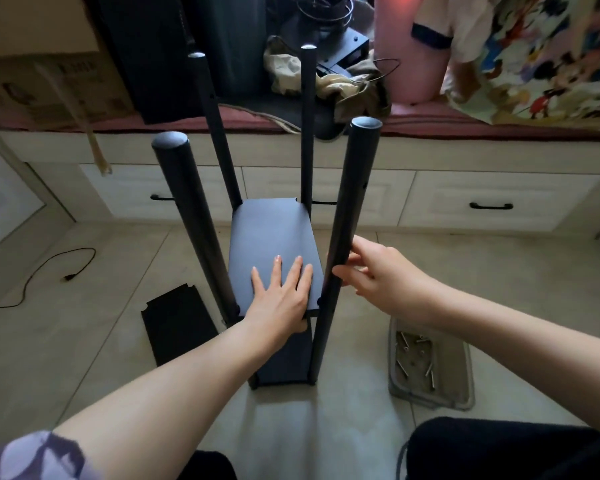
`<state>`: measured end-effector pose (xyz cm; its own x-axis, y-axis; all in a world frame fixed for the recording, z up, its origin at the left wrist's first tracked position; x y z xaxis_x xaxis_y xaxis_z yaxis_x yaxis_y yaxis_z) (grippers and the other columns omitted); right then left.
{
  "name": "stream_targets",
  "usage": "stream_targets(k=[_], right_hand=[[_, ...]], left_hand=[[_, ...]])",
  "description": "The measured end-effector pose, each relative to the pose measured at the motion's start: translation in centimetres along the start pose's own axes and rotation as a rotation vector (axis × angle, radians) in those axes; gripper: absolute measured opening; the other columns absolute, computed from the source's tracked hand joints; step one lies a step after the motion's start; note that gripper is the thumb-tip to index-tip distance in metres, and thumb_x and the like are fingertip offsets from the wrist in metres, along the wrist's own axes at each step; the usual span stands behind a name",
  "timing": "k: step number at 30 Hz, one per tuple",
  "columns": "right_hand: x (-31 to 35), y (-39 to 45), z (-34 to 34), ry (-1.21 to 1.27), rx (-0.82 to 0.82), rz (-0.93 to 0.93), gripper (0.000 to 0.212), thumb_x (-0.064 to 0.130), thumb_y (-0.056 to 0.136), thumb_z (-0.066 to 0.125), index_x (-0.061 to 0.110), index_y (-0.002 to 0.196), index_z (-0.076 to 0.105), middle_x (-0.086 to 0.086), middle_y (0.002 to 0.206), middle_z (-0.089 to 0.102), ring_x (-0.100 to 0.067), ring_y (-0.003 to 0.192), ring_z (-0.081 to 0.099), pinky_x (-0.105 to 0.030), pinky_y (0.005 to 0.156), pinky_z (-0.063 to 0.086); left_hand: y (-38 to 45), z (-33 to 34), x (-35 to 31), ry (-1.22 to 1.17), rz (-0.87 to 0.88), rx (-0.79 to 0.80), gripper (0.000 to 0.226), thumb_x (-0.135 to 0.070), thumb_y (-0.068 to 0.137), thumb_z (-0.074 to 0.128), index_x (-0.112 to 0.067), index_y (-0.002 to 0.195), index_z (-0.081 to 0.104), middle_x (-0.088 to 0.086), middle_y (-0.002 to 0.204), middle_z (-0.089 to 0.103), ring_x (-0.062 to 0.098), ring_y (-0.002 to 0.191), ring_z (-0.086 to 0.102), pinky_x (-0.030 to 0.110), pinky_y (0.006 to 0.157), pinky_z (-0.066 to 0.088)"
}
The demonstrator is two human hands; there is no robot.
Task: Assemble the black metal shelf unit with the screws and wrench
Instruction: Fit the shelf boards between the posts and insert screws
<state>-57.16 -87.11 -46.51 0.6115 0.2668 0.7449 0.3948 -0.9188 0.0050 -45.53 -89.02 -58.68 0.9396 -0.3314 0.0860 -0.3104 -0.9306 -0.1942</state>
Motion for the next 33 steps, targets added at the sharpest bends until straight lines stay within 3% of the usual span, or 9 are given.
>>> stream_targets(k=[7, 11, 17, 21, 27, 33], right_hand=[[-0.1, 0.6, -0.1, -0.069, 0.045, 0.017, 0.014, 0.025, 0.098, 0.055, 0.038, 0.101, 0.050, 0.002, 0.105, 0.072, -0.017, 0.094, 0.070, -0.036, 0.081, 0.056], [-0.5, 0.8, 0.0, -0.074, 0.041, 0.019, 0.010, 0.028, 0.098, 0.055, 0.032, 0.107, 0.053, 0.003, 0.102, 0.073, -0.017, 0.092, 0.071, -0.043, 0.080, 0.058], [0.0, 0.7, 0.0, -0.050, -0.005, -0.030, 0.019, 0.025, 0.098, 0.056, 0.042, 0.105, 0.051, 0.008, 0.096, 0.073, -0.012, 0.087, 0.070, -0.041, 0.081, 0.057], [0.2, 0.7, 0.0, -0.031, -0.017, -0.037, 0.017, 0.023, 0.097, 0.058, 0.028, 0.114, 0.058, 0.007, 0.098, 0.073, -0.008, 0.090, 0.070, -0.038, 0.084, 0.056], [-0.1, 0.9, -0.1, 0.047, -0.009, -0.026, 0.018, 0.020, 0.096, 0.060, 0.021, 0.114, 0.061, 0.002, 0.100, 0.074, -0.013, 0.091, 0.071, -0.041, 0.085, 0.056], [-1.4, 1.0, -0.2, 0.220, 0.057, 0.051, 0.019, 0.023, 0.092, 0.067, 0.023, 0.110, 0.061, -0.001, 0.099, 0.075, -0.012, 0.089, 0.072, -0.036, 0.084, 0.059]], left_hand=[[0.7, 0.7, 0.0, 0.036, -0.023, -0.030, 0.093, -0.027, 0.099, 0.057, -0.014, 0.158, -0.014, 0.012, 0.167, -0.013, 0.050, 0.150, -0.011, 0.078, 0.109, 0.006], [0.7, 0.7, 0.0, 0.056, -0.022, -0.060, 0.092, -0.024, 0.099, 0.056, -0.014, 0.157, -0.015, 0.012, 0.167, -0.012, 0.050, 0.149, -0.010, 0.079, 0.108, 0.007], [0.3, 0.4, -0.1, 0.085, -0.002, -0.083, 0.088, -0.028, 0.100, 0.052, -0.011, 0.158, -0.012, 0.013, 0.167, -0.009, 0.051, 0.150, -0.006, 0.076, 0.110, 0.010], [-0.2, -0.2, -0.4, 0.064, 0.003, -0.093, 0.088, -0.043, 0.101, 0.047, -0.011, 0.158, -0.011, 0.013, 0.168, -0.008, 0.050, 0.150, -0.006, 0.075, 0.112, 0.010], [-1.0, -1.0, -0.7, -0.008, -0.034, -0.169, 0.100, -0.075, 0.090, 0.033, -0.015, 0.160, -0.004, 0.009, 0.169, -0.003, 0.044, 0.152, -0.001, 0.070, 0.114, 0.011], [-1.2, -1.2, -0.5, -0.004, -0.082, -0.199, 0.099, -0.080, 0.081, 0.004, -0.022, 0.162, 0.006, 0.003, 0.169, 0.007, 0.038, 0.154, 0.005, 0.065, 0.117, 0.013]])
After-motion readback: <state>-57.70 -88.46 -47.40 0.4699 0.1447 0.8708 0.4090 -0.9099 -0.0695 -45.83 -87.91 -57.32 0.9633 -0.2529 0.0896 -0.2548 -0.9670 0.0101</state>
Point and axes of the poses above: each hand's wrist, its own y-axis towards the middle knuckle, its own z-axis out of the palm, x = y × z, the point moved 10 cm from there along y, towards the middle knuckle
